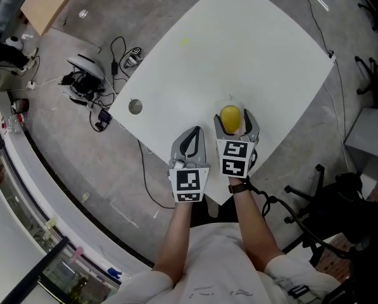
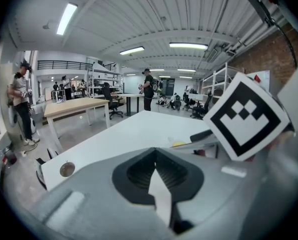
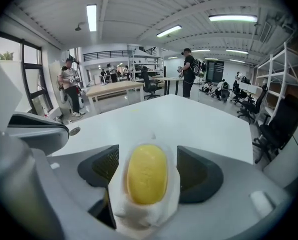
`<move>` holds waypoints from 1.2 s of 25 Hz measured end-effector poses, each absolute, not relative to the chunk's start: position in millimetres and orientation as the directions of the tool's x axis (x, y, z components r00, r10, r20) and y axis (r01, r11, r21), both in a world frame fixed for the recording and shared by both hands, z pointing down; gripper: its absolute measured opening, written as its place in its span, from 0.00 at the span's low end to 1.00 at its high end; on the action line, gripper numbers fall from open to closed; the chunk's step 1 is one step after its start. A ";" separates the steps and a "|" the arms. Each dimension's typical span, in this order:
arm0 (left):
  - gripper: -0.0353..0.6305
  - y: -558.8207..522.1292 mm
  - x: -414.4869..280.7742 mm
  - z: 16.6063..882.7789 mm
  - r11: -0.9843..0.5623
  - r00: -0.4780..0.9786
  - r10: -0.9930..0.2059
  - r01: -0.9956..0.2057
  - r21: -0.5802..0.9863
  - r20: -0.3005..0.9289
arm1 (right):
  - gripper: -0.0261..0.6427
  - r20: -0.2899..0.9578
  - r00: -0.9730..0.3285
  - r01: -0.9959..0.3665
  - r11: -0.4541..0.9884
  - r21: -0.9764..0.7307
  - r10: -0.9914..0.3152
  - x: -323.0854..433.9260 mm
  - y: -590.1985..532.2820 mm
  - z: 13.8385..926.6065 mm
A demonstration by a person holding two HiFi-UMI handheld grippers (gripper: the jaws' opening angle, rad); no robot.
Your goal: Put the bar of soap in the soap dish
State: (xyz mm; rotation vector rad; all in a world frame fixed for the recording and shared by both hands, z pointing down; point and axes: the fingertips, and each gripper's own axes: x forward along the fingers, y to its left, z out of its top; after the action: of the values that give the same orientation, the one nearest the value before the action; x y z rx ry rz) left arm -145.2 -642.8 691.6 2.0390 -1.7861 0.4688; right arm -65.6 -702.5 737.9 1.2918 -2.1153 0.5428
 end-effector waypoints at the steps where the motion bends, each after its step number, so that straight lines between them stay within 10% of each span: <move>1: 0.05 -641.0 -145.9 688.7 -0.115 0.134 -0.863 -0.991 0.069 0.487 | 0.57 0.665 -0.352 -0.898 0.439 -0.041 -0.659 -63.7 -701.0 733.7; 7: 0.05 -643.4 -152.7 646.7 -0.139 0.153 -0.901 -0.988 0.063 0.406 | 0.51 0.566 -0.371 -0.899 0.437 -0.021 -0.736 -63.7 -696.7 679.5; 11: 0.05 -644.0 -150.7 599.3 -0.176 0.183 -0.935 -0.983 0.050 0.303 | 0.06 0.448 -0.436 -0.870 0.493 0.014 -0.781 -70.6 -683.6 624.1; 30: 0.05 -523.3 -133.5 442.7 -0.240 0.235 -0.969 -0.969 0.063 -0.069 | 0.06 0.101 -0.346 -0.936 0.336 -0.101 -0.933 -15.1 -530.9 463.4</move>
State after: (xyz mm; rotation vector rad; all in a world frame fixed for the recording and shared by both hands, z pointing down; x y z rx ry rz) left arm -133.5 -523.3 442.7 2.4636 -1.9328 -0.1459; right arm -15.1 -530.9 463.4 1.7820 -2.5479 0.2196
